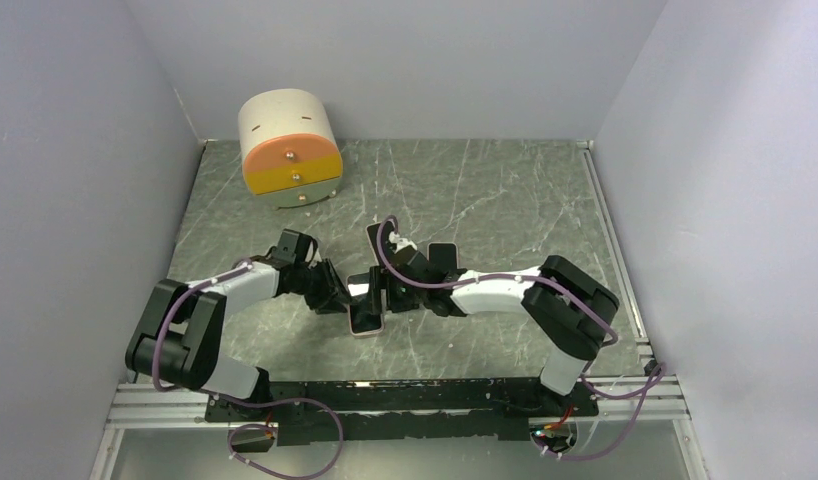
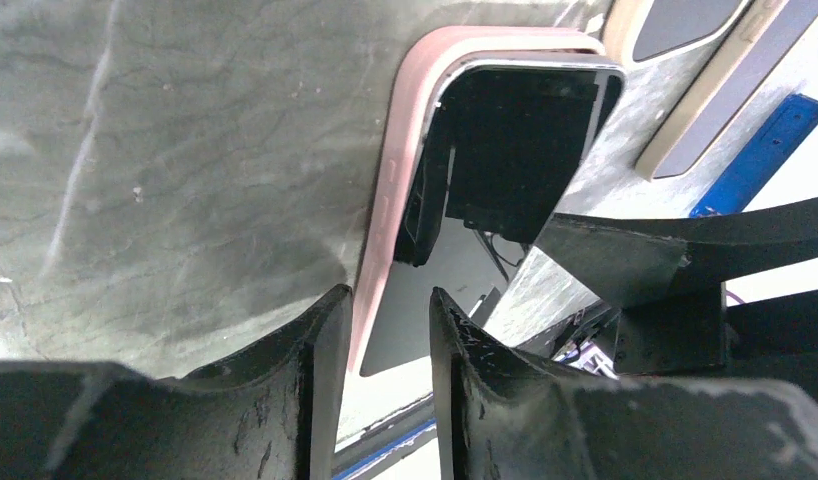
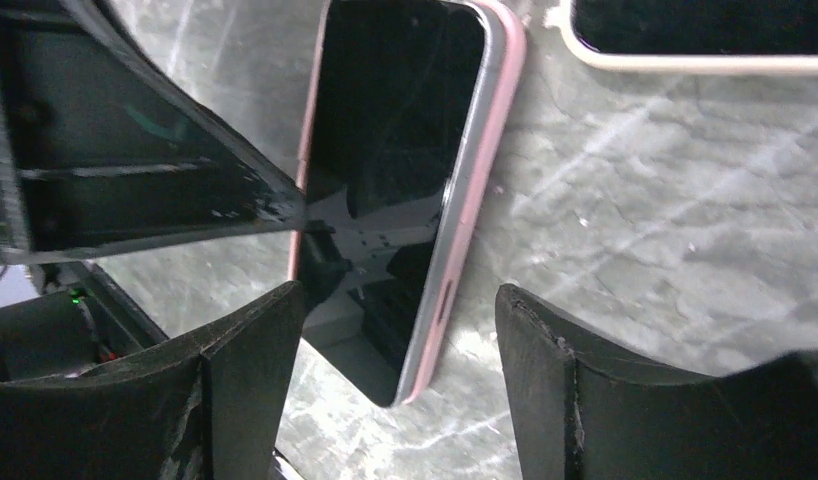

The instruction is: Put the phone into the phone case

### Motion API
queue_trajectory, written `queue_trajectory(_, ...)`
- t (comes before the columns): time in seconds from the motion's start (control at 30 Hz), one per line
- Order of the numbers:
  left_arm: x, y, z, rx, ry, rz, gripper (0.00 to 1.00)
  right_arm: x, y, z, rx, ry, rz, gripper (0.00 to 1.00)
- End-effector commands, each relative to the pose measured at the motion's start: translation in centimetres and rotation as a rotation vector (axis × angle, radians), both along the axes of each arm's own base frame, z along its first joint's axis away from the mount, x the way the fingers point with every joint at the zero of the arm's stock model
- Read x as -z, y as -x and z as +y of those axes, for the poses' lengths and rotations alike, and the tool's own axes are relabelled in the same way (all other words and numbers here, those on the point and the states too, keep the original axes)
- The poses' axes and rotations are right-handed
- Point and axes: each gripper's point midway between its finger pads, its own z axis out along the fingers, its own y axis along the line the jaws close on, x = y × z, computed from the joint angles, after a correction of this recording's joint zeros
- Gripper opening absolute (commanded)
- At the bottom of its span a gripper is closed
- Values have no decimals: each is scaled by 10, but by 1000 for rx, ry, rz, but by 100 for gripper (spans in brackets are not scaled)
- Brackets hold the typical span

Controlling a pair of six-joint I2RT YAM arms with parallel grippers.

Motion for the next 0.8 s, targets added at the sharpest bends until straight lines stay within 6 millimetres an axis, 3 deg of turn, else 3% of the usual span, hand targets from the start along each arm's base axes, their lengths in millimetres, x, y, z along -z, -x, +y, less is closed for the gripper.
queue_trajectory(0.0,-3,-4,-9,49,59,-20,39,-3,-4,15,-15,-84,-5,75)
queue_trajectory(0.23,2,1,-15,64,108,-5,38,2,2,26,-21,-138,58,78)
queue_trajectory(0.37,-2,10,-21,85,172,4,38,-19,3,39,-43,-275,112,78)
queue_trajectory(0.6,7,26,-17,79,169,48,36,-76,10,49,-92,-552,146,77)
queue_trajectory(0.77,9,29,-15,77,161,49,36,-86,17,48,-105,-586,181,75)
